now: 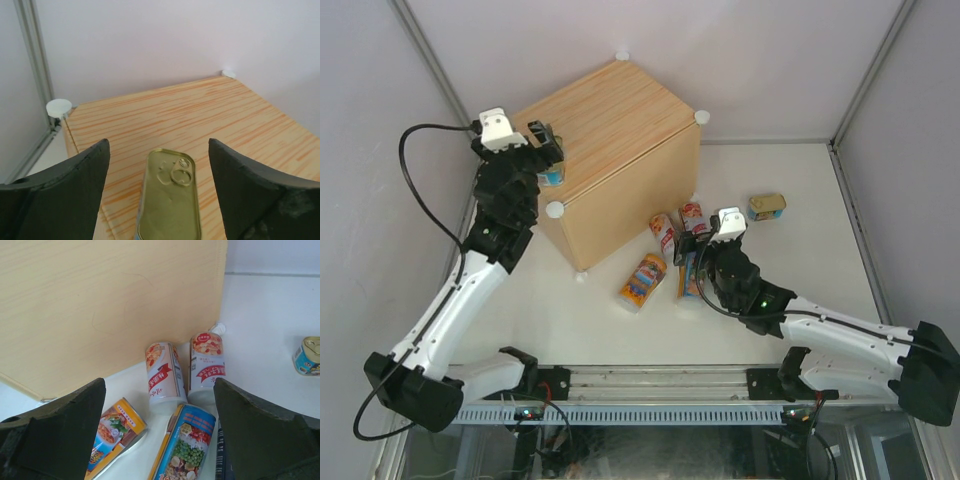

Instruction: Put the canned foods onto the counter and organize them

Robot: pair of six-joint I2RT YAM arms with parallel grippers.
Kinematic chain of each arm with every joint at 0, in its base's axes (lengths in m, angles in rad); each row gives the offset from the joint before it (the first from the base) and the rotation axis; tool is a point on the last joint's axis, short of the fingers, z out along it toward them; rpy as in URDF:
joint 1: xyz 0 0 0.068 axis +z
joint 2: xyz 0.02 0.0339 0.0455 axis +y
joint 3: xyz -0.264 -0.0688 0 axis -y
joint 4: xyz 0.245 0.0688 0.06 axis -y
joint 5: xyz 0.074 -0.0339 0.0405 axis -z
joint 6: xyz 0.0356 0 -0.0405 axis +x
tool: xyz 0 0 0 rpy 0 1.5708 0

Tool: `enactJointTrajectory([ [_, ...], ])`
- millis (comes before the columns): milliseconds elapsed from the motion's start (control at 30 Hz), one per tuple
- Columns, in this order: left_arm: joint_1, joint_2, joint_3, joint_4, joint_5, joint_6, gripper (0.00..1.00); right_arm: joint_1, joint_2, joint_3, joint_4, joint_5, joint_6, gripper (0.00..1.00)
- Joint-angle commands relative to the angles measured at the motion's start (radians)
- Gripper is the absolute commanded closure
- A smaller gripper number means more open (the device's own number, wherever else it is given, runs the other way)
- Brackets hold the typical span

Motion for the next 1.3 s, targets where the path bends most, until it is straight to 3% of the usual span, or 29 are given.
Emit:
enactJointTrajectory([
  [0,0.005,-0.061,0.072,-0.154,0.082,-0.041,0.13,0.006,-0.024,0.05,0.023,0.005,0.02,0.11],
  [167,0.005,-0.021,0.118,-0.301,0.107,-0.052,0.11,0.011,-0.043,0.051,0.005,0.012,0.021,0.11],
  [600,0.001,0.031,0.087,-0.344,0.099,-0.072,0.12,0.012,-0.047,0.051,-0.02,0.017,0.028,0.1],
  [700,0.0,0.037,0.076,-0.336,0.098,-0.068,0.2,0.012,-0.04,0.051,-0.019,0.018,0.032,0.1],
  [800,-0.001,0.047,0.071,-0.326,0.084,-0.064,0.41,0.013,-0.034,0.051,-0.018,0.018,0.035,0.09],
  [967,-0.006,0.071,0.071,-0.319,0.05,-0.059,0.56,0.012,-0.022,0.051,-0.015,0.022,0.04,0.1],
  [1067,-0.006,0.08,0.067,-0.305,0.006,-0.055,0.71,0.01,-0.01,0.052,-0.004,0.019,0.04,0.1],
  [1267,0.001,0.137,0.119,-0.288,-0.149,-0.039,0.84,-0.001,0.016,0.052,0.034,-0.006,0.033,0.1],
])
